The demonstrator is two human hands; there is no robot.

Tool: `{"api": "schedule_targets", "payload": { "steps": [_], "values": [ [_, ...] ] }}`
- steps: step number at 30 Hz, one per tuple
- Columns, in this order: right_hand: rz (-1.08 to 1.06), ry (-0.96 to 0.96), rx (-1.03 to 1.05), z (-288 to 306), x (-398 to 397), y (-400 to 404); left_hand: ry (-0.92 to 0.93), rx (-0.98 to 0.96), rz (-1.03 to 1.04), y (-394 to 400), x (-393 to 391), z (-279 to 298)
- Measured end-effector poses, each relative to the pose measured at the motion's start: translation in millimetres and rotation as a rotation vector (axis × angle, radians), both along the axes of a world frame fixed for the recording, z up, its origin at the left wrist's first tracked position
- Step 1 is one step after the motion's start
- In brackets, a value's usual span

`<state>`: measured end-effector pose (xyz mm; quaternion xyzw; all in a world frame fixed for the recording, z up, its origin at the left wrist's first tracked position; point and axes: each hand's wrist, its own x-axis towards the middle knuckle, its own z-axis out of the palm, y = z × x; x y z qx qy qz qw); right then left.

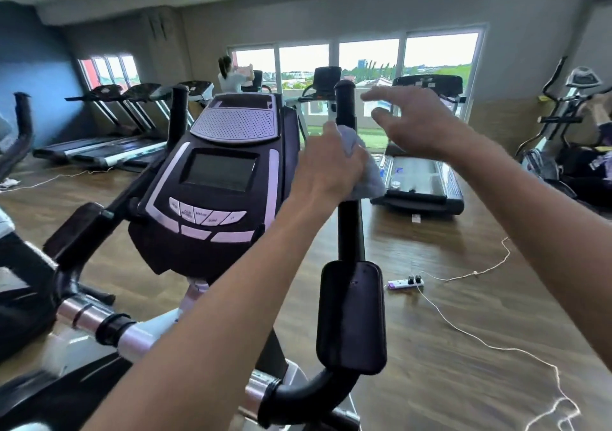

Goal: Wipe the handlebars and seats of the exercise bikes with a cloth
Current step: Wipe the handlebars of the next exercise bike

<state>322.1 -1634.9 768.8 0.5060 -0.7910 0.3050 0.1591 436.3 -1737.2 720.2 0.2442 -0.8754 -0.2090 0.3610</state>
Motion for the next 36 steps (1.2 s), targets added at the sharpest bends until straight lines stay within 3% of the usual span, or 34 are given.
{"api": "schedule_targets", "payload": {
  "steps": [3, 6, 9, 11, 16, 19, 23, 27, 33, 36],
  "values": [
    [0.046, -0.135, -0.117, -15, 11, 23, 0.094, -0.040, -0.055, 14, 49, 0],
    [0.058, -0.304, -0.244, -44, 25, 37, -0.107, -0.077, -0.064, 57, 91, -67],
    [0.077, -0.549, -0.371, -83, 38, 40, -0.004, -0.044, -0.002, 82, 100, -123],
    [0.101, -0.704, -0.427, -107, 46, 36, 0.040, -0.090, 0.031, 74, 82, -121],
    [0.212, -1.020, -0.417, -136, 67, 27, -0.096, -0.132, 0.031, 61, 48, -94],
    [0.287, -1.084, -0.426, -143, 68, 29, 0.050, -0.265, 0.034, 73, 71, -121],
    [0.365, -1.127, -0.376, -146, 66, 31, 0.077, -0.373, 0.037, 85, 80, -140],
    [0.396, -1.186, -0.347, -142, 58, 33, 0.082, -0.387, 0.060, 79, 61, -122],
    [0.367, -1.095, -0.313, -147, 53, 32, 0.107, -0.445, 0.030, 106, 110, -158],
    [0.413, -1.187, -0.376, -153, 53, 30, 0.052, -0.422, 0.113, 90, 77, -136]
  ]
}}
